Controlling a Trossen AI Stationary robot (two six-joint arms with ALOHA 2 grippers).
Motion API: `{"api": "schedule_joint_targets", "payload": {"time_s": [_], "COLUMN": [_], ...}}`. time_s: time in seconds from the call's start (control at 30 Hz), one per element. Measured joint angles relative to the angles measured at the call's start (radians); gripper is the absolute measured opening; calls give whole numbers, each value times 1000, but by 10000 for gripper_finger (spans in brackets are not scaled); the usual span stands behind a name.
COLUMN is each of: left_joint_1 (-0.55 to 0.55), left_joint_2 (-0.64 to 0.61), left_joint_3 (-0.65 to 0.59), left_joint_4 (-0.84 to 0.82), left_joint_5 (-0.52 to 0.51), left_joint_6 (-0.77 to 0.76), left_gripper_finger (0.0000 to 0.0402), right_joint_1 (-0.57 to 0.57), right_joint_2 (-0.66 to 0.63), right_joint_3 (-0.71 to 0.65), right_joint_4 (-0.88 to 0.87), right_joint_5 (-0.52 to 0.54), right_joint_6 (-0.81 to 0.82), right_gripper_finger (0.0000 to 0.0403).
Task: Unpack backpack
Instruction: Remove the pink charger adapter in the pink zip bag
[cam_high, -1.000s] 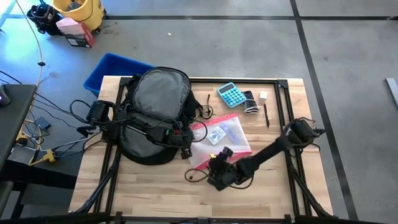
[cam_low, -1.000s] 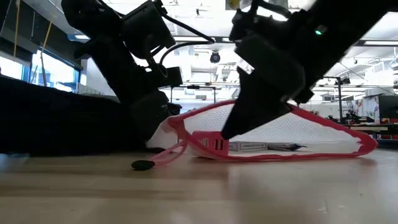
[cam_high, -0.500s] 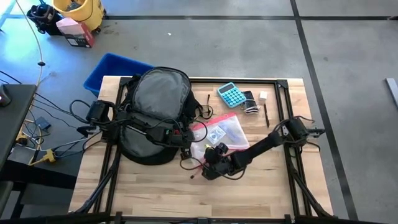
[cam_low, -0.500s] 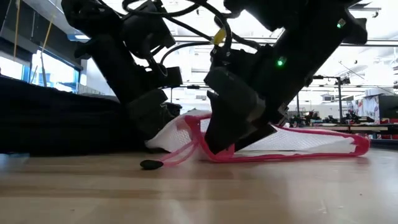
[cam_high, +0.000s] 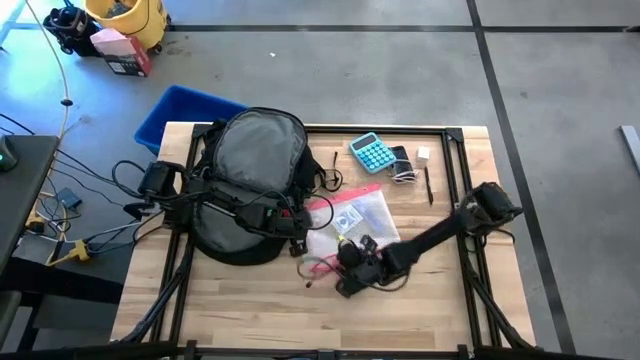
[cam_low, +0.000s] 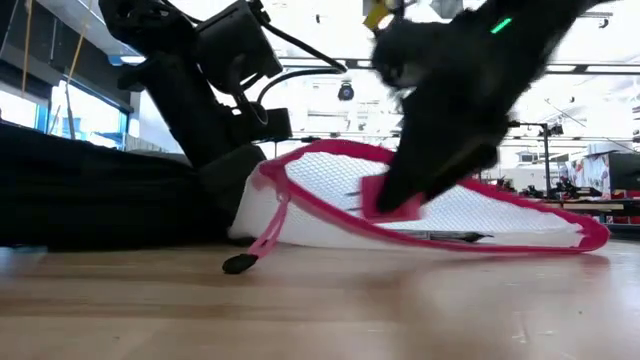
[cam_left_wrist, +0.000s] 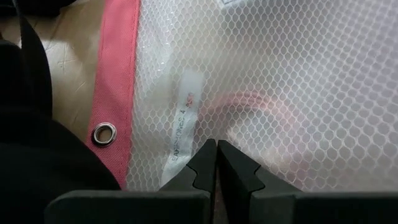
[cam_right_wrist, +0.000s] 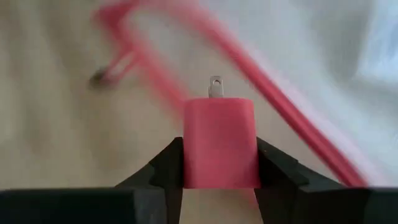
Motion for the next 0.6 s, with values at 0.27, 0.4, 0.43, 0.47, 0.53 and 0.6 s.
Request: {"api": "schedule_joint_targets", "payload": {"time_s": [0.27,0.4,0.43,0.47,0.53,0.6], "left_joint_1": [0,0,0,0,0,0], "left_joint_2": [0,0,0,0,0,0], "left_joint_3": [-1,-1,-2,-2,-2,-2], "left_joint_4": [-3,0,4,9,16,19], "left_joint_5": [-6,-2,0,3,7,7], "left_joint_6": [-1,-8,-8,-9,-9,-8], "left_gripper_finger": [0,0,0,0,0,0], "right_joint_1": [213,222,203,178,107,20], "right_joint_2": [-200,-317,-341,-359,-371,-367], "right_joint_3": [0,0,0,0,-1,-4], "right_joint_4": [-172,-499,-605,-717,-930,-1098], "right_joint_5": [305,542,556,551,486,389], "right_joint_6": [169,420,496,576,724,845], "right_gripper_finger": [125,125,125,125,125,125]}}
